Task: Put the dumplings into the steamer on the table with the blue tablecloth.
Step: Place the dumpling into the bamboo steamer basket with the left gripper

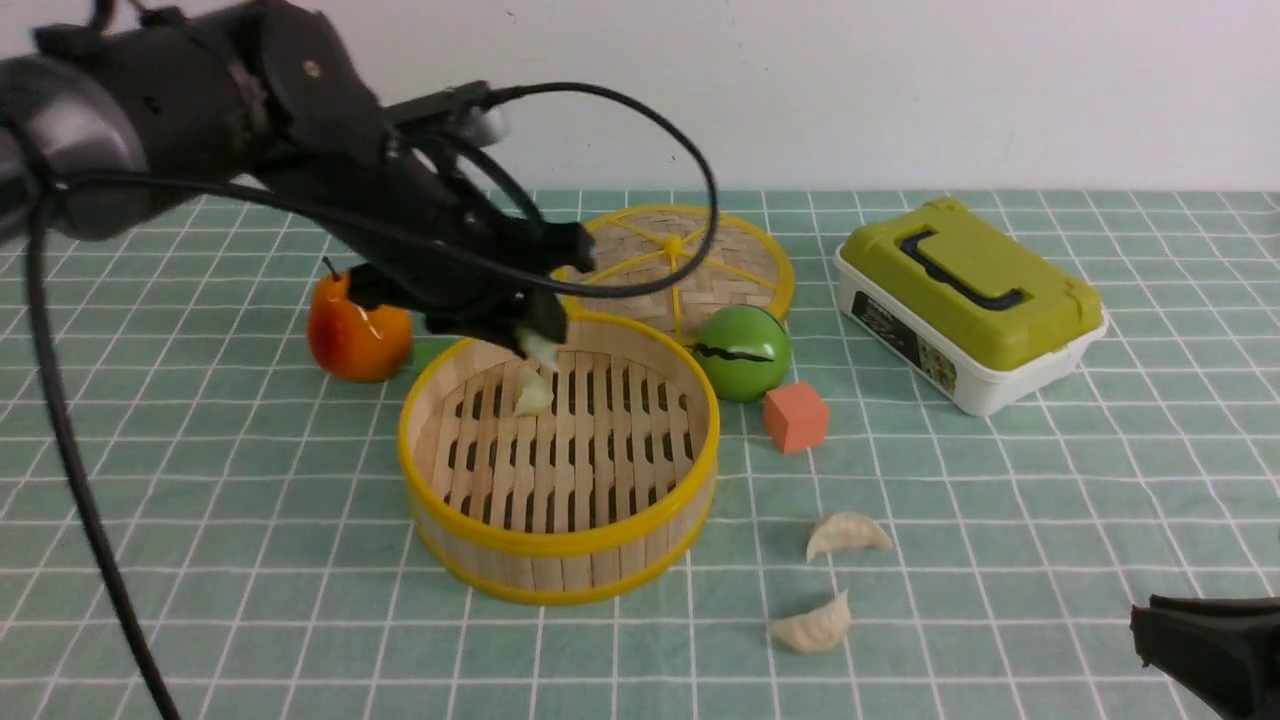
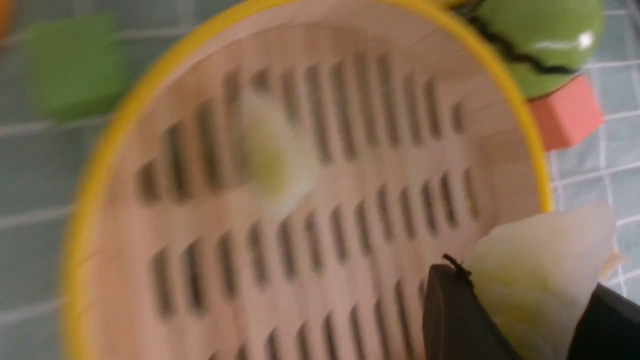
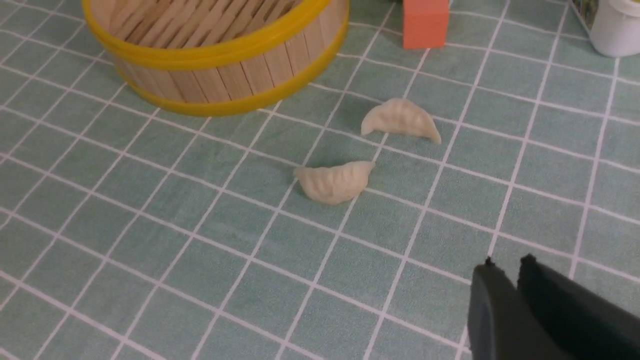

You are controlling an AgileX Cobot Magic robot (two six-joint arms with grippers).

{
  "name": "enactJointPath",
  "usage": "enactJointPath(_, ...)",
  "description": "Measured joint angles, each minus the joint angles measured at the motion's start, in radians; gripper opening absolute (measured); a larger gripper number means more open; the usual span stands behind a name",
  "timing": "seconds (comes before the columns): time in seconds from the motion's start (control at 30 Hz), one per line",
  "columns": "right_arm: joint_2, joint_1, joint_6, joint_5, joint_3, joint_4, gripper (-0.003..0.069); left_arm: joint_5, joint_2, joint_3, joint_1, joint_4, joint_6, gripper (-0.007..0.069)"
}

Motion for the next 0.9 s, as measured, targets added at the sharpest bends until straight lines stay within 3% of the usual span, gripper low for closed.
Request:
enactJointPath(0.13, 0.0, 0.0, 0.001, 0.006, 0.0, 0.0, 0.0077, -0.083, 0.116, -0.035, -0.06, 0.077, -0.05, 0.0206)
enactJointPath(0.4, 0.0, 0.0, 0.001, 0.007, 0.0, 0.0, 0.0085, -0.065, 0.285, -0.167, -0.065, 0.158, -0.127, 0.021)
enactJointPath(0.63, 0.0, 0.0, 0.001, 0.034, 0.0, 0.0, 0.0094, -0.058, 0.308, -0.186, -0.065, 0.16, -0.131, 0.0395)
enactJointPath(0.77, 0.009, 0.0, 0.002, 0.12, 0.0, -0.001, 0.0096, 0.082, 0.261, -0.261, -0.065, 0.168, -0.131, 0.0444)
enactJointPath(0.9, 0.044, 0.0, 0.064, 0.168, 0.0, -0.001, 0.0112, 0.253, 0.156, -0.371, -0.065, 0.2, -0.115, 0.0366)
